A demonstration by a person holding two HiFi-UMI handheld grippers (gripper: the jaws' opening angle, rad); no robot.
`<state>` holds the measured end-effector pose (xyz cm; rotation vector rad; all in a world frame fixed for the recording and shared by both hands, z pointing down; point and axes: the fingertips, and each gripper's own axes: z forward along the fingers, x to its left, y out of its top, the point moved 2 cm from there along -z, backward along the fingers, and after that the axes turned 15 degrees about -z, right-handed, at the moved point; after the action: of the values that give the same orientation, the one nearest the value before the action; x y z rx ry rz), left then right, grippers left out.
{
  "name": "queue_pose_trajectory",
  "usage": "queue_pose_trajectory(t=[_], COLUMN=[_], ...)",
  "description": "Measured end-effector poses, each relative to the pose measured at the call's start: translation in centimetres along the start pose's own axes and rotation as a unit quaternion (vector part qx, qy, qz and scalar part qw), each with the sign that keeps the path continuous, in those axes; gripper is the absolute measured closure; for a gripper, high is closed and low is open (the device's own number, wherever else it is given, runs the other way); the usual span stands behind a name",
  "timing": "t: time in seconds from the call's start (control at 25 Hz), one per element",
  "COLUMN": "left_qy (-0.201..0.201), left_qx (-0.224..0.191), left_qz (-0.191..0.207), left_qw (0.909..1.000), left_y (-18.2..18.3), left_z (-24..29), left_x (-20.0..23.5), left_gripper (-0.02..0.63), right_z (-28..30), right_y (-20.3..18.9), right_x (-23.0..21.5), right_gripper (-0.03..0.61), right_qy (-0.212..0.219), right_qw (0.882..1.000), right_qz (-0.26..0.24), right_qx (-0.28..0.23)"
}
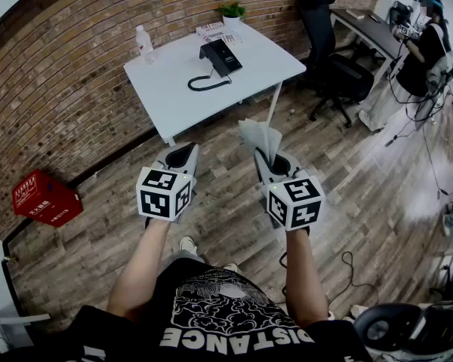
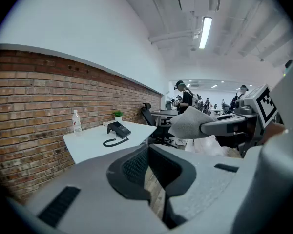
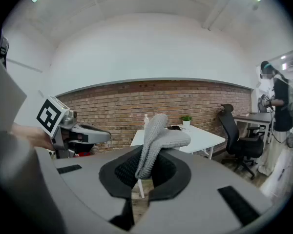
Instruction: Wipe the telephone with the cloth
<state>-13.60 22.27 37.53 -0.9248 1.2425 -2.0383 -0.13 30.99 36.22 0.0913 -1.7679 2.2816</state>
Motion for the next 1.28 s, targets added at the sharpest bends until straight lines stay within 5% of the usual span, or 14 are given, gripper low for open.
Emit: queue_pose_trajectory(t=[0.6,1.28], left_qy=[-0.012,-0.044], left_qx=[0.006,0.038], left_qz=[-0.008,-0.039], left_qw=[0.9999,0.9975], left_y=[0.8,6.6], left_z=[3.3,18.2], left_x=[1.7,13.6], left_gripper=[0.609,0.609], right_z=[2.6,19.6], right_y=[-0.9,-0.2], right_x=[-1.1,-7.7], right_gripper=[0.566,0.566], right_qy=[0.004,-0.003], right_qw=[1.0,0.996], right_qz=[0.007,0.015], right_qx=[0.018,0.085])
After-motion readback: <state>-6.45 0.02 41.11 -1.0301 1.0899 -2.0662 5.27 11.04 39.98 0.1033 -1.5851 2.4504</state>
